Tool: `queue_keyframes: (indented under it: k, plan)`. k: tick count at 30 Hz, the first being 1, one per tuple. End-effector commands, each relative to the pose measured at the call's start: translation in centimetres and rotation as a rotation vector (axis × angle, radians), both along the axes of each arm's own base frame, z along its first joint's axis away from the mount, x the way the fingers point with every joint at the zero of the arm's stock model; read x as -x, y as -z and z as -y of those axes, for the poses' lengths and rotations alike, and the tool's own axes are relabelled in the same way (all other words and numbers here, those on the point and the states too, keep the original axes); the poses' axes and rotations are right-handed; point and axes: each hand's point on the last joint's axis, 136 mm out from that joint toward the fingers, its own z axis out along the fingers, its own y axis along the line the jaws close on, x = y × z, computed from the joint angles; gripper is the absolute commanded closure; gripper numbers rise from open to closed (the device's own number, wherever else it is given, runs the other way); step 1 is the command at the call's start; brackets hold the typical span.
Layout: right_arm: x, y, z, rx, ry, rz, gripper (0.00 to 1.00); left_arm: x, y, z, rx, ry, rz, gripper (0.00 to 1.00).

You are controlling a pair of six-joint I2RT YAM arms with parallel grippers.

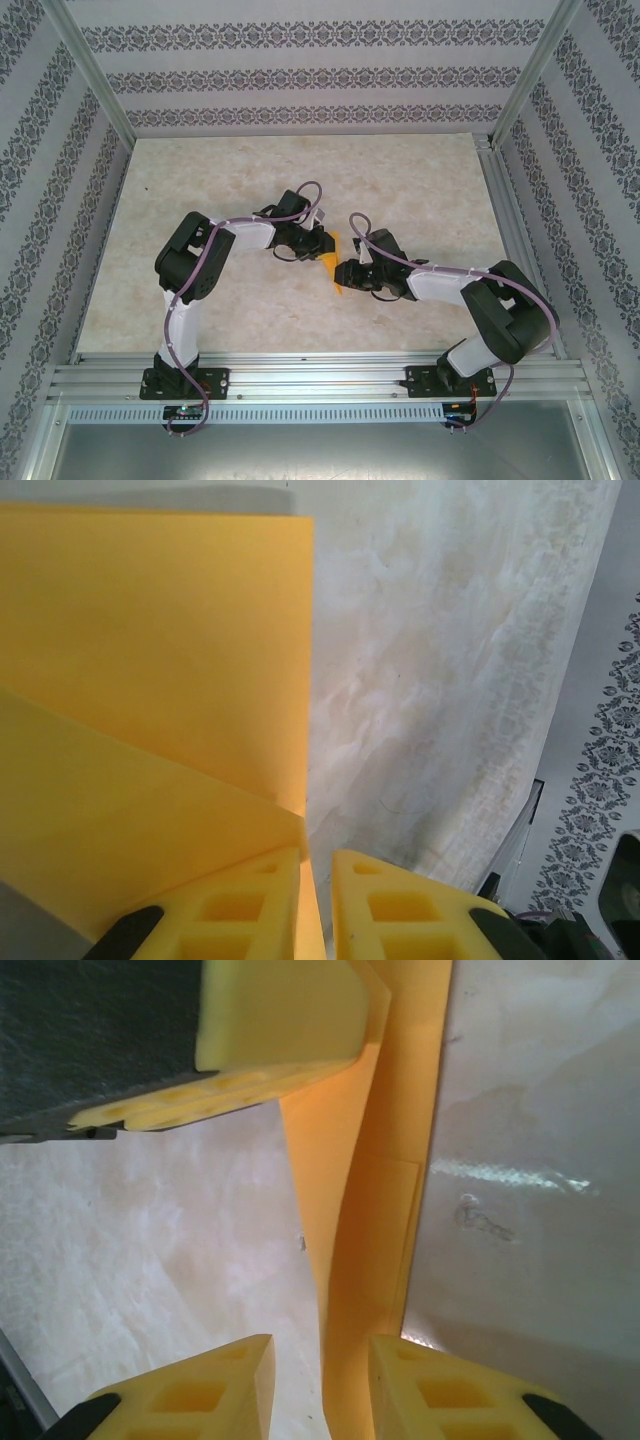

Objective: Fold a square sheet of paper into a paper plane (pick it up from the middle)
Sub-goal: Fold the wing for the fifth time at the center of the table.

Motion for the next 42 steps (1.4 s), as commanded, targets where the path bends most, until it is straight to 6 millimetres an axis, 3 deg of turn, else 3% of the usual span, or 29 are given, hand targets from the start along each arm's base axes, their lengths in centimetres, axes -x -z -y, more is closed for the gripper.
queue_keyframes:
  k: [1,16,28,32,34,38,42]
  plan:
    - [-0.8,-0.2,0.4,0.047,0.006,0.020,0.68,-0.9,-0.3,0.8,0.007,0.009,0.051,0.82]
    - [-0.7,1.9,0.7,0.112,0.000,-0.037,0.88,-0.6,0.7,0.5,-0.022,0.019,0.029,0.82]
    - [0.2,3.4,1.1,0.214,-0.029,-0.080,0.91,-0.2,2.6,-0.1,-0.083,0.018,-0.012,0.83]
    - [-0.3,1.9,1.6,0.226,-0.004,-0.047,0.90,0.0,2.8,-0.2,-0.086,0.025,-0.017,0.83]
    - [-0.8,0.1,1.7,0.216,0.013,-0.007,0.91,0.1,2.7,-0.2,-0.083,0.029,-0.015,0.83]
    - [-1.2,-3.5,-0.5,0.059,-0.023,0.052,0.93,-0.1,2.5,0.0,-0.074,0.035,-0.009,0.83]
    - [-1.3,-4.7,-2.5,-0.051,-0.059,0.050,0.94,-0.2,2.3,0.2,-0.062,0.044,-0.005,0.83]
